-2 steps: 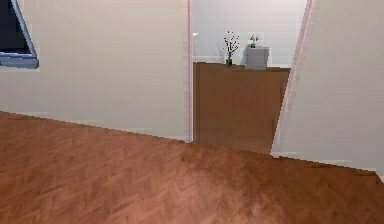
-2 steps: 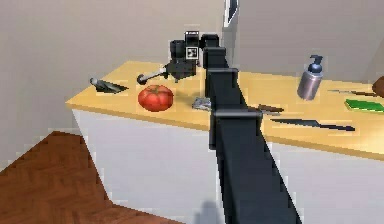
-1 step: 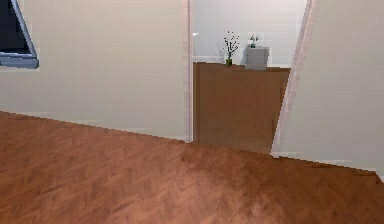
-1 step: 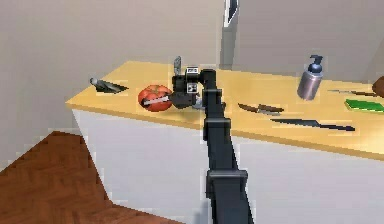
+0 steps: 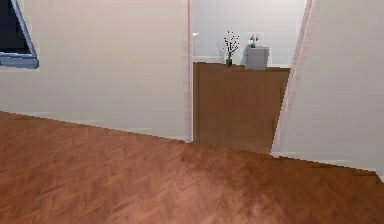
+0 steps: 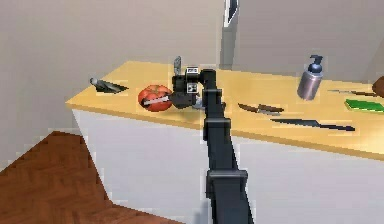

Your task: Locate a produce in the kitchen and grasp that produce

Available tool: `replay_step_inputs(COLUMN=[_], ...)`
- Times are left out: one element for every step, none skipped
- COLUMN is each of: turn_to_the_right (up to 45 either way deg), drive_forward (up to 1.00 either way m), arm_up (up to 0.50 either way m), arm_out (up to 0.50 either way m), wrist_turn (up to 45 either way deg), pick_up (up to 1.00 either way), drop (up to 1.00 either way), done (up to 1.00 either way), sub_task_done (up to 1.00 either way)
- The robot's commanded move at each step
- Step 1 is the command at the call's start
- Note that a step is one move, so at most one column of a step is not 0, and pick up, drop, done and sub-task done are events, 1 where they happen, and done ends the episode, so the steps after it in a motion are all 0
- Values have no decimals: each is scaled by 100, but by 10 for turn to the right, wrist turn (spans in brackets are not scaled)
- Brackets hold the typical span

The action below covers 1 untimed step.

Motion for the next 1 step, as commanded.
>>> replay_step_inputs(turn_to_the_right=[0], drive_forward=[0], arm_up=[10], arm_out=[0], wrist_turn=[0], pick_up=[0], drop=[0], done=[0], sub_task_done=[0])
